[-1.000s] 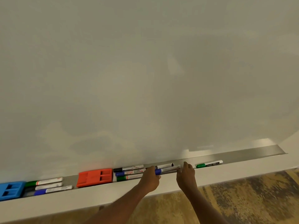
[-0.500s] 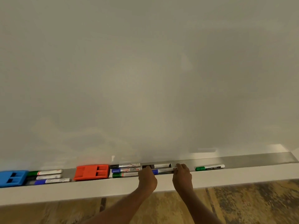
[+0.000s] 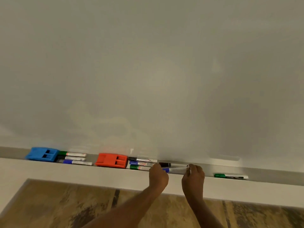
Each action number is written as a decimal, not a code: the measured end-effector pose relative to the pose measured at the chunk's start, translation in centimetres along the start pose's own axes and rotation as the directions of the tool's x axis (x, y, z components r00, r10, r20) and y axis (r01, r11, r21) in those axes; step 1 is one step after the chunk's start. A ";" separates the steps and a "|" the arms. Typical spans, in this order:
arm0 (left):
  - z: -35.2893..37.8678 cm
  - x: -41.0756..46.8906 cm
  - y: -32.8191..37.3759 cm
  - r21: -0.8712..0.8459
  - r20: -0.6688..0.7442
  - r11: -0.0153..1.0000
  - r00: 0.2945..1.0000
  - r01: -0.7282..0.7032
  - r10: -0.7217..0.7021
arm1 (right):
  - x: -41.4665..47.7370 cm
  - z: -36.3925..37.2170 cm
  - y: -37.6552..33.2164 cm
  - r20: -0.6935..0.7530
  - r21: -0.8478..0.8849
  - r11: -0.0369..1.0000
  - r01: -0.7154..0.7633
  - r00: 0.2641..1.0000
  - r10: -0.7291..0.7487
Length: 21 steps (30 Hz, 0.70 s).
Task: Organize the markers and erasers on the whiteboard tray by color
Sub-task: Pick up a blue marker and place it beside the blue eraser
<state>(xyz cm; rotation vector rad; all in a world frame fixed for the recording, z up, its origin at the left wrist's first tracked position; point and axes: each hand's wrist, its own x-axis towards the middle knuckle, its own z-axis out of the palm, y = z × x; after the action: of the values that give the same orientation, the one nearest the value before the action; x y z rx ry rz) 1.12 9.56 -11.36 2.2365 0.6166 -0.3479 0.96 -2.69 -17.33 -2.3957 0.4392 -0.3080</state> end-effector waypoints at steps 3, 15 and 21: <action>-1.8 0.2 -1.2 -0.021 -0.043 1.000 0.999 0.016 -0.017 | -1.0 0.6 -2.0 0.000 0.042 0.999 0.035 0.999 -0.035; -8.6 2.3 -5.9 -0.098 -0.118 0.994 0.992 -0.044 0.032 | -4.1 3.6 -8.8 0.028 0.097 0.989 0.113 0.993 -0.117; -14.1 4.4 -9.4 -0.154 -0.178 0.986 0.983 -0.070 0.042 | -6.4 6.9 -13.2 0.080 0.089 0.984 0.156 0.983 -0.163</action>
<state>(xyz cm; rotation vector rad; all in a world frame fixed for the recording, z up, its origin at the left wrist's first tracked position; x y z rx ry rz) 0.54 27.00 -9.69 2.1390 0.6473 -0.0711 0.43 13.22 -14.48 -2.3570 0.1904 -0.2855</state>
